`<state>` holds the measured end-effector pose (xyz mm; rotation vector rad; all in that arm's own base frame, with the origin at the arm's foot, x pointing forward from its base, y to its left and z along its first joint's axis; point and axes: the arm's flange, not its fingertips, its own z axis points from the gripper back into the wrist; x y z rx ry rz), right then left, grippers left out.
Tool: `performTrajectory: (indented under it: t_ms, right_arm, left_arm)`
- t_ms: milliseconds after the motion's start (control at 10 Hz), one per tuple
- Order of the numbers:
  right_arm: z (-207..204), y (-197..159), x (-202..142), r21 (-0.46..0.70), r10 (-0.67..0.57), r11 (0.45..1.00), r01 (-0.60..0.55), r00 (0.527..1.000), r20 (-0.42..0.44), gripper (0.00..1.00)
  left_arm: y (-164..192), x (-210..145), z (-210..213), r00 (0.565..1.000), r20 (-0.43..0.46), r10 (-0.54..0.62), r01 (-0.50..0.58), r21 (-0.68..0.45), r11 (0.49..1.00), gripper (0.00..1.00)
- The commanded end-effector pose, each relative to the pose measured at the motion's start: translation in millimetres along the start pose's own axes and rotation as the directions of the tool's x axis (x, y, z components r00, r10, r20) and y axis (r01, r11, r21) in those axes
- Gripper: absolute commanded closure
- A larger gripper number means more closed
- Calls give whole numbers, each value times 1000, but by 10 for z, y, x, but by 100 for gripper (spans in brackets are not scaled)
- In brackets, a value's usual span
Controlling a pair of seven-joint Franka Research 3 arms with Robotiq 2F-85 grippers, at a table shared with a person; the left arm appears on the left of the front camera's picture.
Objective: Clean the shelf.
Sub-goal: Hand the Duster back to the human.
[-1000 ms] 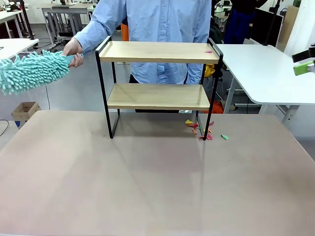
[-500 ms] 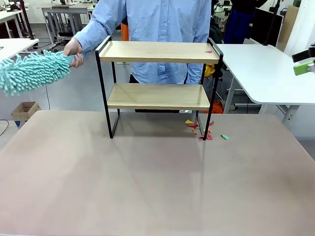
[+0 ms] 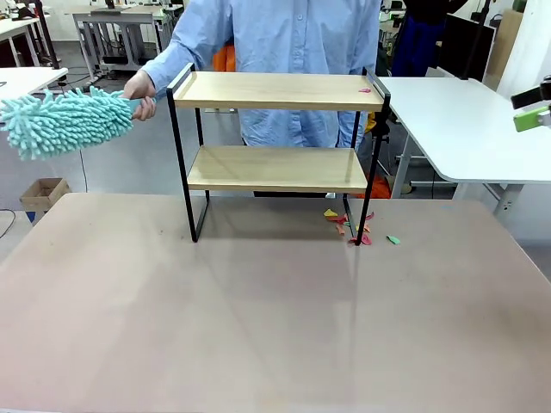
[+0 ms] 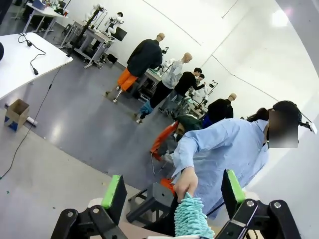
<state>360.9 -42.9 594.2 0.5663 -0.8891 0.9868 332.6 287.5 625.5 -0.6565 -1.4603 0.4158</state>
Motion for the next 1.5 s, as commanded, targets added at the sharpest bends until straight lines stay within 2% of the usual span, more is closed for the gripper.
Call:
performTrajectory:
  t_ms: [0,1400]
  right_arm:
    - [21,-21,10,2,19,1000,-19,1000,0,0]
    - [21,-21,10,2,19,1000,-19,1000,0,0]
  left_arm:
    - [0,-41,10,1000,-4,5,-5,-1,1000,0]
    - [0,-41,10,1000,-4,5,-5,-1,1000,0]
